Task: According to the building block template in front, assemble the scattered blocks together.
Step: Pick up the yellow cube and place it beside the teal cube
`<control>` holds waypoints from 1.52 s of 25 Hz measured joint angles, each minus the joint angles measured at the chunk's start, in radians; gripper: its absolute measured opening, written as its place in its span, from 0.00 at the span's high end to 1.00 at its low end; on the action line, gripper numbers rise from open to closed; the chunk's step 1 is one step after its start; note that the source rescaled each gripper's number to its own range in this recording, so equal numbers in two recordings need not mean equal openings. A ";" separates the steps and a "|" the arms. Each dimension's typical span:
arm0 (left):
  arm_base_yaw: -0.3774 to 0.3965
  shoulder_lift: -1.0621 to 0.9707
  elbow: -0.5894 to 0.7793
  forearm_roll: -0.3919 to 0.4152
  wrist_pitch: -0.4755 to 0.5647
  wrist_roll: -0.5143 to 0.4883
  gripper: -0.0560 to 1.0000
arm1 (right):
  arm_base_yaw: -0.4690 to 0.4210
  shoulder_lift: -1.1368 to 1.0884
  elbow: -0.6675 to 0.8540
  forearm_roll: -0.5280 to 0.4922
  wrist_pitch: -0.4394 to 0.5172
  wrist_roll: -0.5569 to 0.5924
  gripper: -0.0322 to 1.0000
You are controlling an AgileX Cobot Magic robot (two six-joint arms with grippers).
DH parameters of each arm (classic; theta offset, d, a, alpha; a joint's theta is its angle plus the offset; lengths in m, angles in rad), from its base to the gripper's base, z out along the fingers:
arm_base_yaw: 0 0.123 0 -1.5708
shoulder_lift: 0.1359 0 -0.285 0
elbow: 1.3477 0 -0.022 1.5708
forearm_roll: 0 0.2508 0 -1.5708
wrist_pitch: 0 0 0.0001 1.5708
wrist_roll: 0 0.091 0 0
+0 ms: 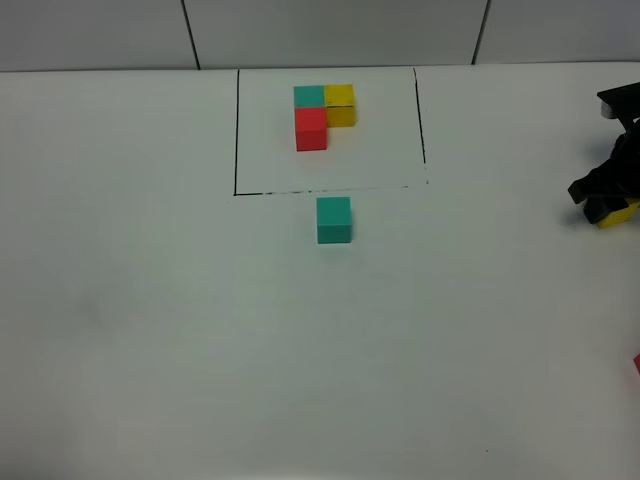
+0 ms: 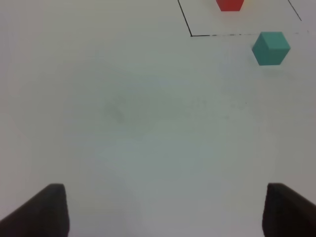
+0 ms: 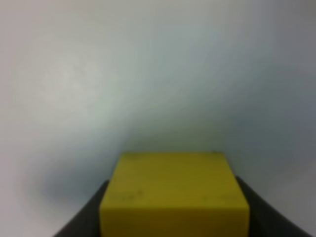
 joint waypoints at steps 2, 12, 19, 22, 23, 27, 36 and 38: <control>0.000 0.000 0.000 0.000 0.000 0.000 0.24 | 0.012 -0.014 0.000 -0.025 0.011 0.001 0.95; 0.000 0.000 0.000 0.000 0.000 0.000 0.24 | 0.314 -0.116 -0.020 -0.063 0.120 -0.375 0.95; 0.000 0.000 0.000 0.000 0.000 0.000 0.24 | 0.509 -0.032 -0.087 -0.184 0.134 -0.457 0.95; 0.000 0.000 0.000 0.000 0.000 0.003 0.24 | 0.536 0.026 -0.168 -0.184 0.169 -0.478 0.95; 0.000 0.000 0.000 0.000 0.000 0.003 0.24 | 0.540 0.048 -0.200 -0.182 0.188 -0.485 0.95; 0.000 0.000 0.000 0.000 0.000 0.003 0.24 | 0.550 0.136 -0.321 -0.162 0.265 -0.513 0.95; 0.000 0.000 0.000 0.000 0.000 0.002 0.24 | 0.590 0.198 -0.422 -0.084 0.306 -0.539 0.95; 0.000 0.000 0.000 0.000 0.000 0.002 0.24 | 0.593 0.201 -0.422 -0.069 0.302 -0.542 0.95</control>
